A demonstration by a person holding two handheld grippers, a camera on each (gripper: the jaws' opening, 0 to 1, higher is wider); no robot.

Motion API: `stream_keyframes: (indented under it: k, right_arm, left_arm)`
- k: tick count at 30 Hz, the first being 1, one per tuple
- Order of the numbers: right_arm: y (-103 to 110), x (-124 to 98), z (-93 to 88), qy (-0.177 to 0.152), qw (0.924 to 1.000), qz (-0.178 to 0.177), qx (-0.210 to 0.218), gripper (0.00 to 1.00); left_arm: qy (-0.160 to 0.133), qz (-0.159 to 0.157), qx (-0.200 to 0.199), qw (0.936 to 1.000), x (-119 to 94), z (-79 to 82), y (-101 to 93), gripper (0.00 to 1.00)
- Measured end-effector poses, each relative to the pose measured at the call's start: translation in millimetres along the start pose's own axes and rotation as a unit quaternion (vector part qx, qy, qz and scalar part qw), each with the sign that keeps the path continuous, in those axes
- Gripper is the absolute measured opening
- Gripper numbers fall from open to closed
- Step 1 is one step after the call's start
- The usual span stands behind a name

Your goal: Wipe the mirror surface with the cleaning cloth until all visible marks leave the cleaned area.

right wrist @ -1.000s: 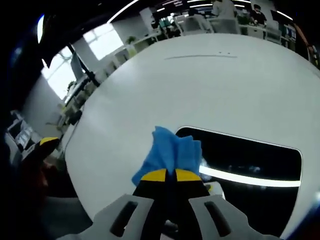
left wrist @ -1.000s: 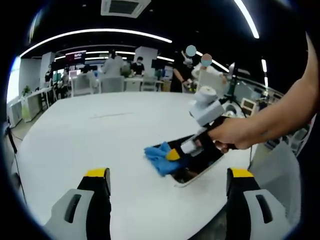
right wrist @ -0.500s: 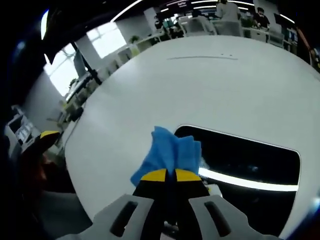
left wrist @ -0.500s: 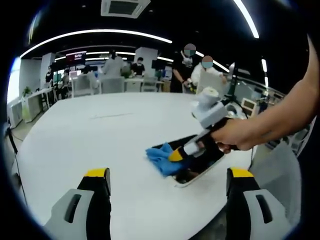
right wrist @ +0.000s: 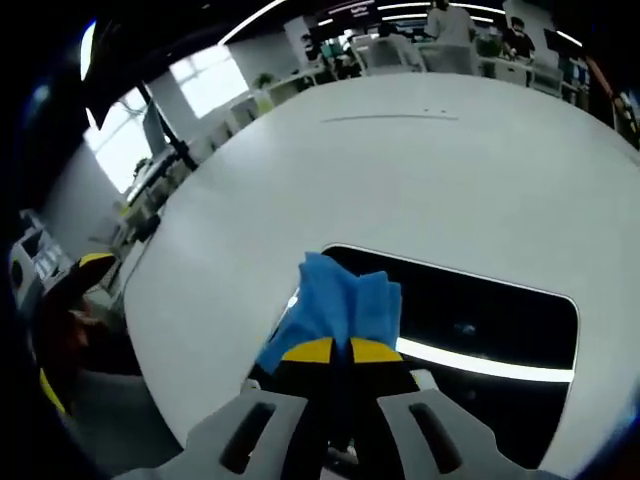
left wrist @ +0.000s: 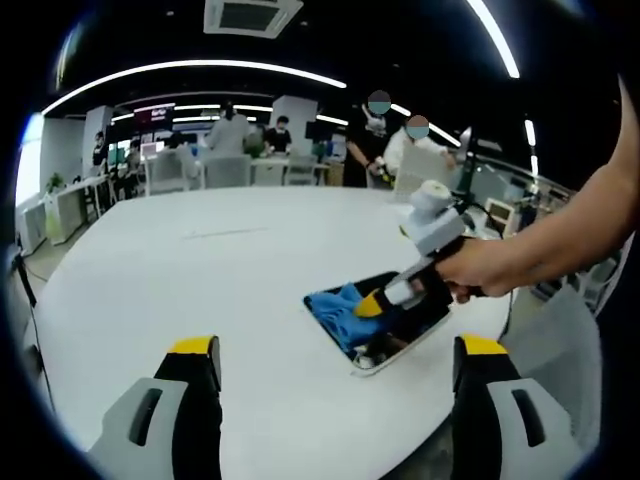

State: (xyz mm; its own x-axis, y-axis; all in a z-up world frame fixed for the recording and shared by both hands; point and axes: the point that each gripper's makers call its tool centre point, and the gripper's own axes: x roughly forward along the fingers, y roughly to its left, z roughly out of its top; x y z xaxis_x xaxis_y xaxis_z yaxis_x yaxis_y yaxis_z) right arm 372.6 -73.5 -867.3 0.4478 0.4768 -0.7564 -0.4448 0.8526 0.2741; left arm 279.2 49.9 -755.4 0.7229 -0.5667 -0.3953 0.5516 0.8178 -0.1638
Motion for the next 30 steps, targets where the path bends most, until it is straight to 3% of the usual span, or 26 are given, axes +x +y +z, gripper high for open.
stream_keyframes:
  k: [30]
  right_arm:
    - [-86,-46,-18.7,0.002,0.9983,-0.048,0.035,0.00]
  left_arm:
    - [0.006,-0.005,0.007,0.9999,1,-3.7,-1.7,0.96]
